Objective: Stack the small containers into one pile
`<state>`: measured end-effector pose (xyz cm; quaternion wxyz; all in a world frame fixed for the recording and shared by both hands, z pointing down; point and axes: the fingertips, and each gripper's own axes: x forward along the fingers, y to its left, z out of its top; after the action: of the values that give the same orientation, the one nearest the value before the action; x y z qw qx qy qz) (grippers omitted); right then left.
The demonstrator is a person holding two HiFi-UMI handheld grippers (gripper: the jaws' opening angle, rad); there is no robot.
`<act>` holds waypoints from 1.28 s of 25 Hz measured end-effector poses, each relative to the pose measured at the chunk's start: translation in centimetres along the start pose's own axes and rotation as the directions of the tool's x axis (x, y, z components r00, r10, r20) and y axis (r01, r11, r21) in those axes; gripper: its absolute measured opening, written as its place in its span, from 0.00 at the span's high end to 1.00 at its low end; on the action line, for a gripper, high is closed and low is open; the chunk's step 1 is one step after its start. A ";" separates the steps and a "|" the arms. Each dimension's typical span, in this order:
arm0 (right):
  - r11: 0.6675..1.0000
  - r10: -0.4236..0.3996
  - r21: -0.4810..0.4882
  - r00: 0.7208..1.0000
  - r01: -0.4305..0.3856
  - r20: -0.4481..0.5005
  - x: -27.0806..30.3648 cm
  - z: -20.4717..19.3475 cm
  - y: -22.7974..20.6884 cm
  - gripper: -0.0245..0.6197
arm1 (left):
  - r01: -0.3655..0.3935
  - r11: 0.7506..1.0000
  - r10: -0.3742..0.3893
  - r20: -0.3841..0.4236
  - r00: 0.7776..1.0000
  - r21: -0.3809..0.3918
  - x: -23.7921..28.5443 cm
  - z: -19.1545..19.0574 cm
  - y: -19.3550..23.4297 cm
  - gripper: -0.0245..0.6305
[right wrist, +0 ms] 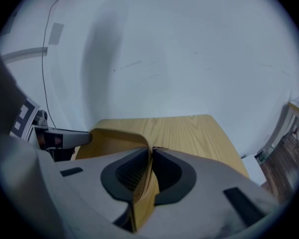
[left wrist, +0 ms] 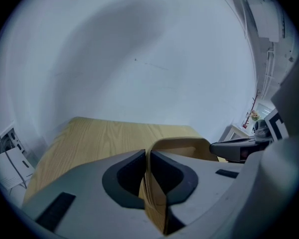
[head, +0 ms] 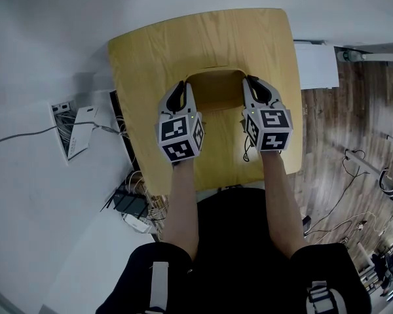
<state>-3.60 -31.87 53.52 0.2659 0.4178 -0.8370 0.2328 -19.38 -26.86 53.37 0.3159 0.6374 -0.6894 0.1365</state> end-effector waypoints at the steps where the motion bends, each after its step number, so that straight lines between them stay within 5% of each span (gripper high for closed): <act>1: 1.000 0.001 0.004 1.000 -0.001 -0.001 0.1 -0.1 0.0 0.91 | 0.000 1.000 0.000 -0.005 1.000 -0.002 0.1 -0.2 0.0 0.91; 23: 1.000 0.025 0.016 0.994 -0.023 -0.110 -0.2 -1.0 0.2 0.91 | 0.017 1.000 -0.017 -0.105 0.994 -0.002 0.0 -2.1 -0.1 0.90; 28: 0.999 -0.007 -0.042 0.997 0.004 -0.081 -0.6 -0.1 0.2 0.85 | 0.028 1.000 -0.027 -0.025 0.999 0.012 -0.8 -0.3 -0.1 0.77; 32: 0.996 0.003 -0.085 1.000 -0.001 0.018 -1.0 2.3 0.8 0.90 | 0.036 0.999 -0.036 0.088 0.995 0.002 -1.4 1.9 -0.2 0.89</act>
<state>-4.30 -32.28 51.04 0.2756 0.4074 -0.8488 0.1936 -19.67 -26.96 51.01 0.2875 0.6551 -0.6911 0.1026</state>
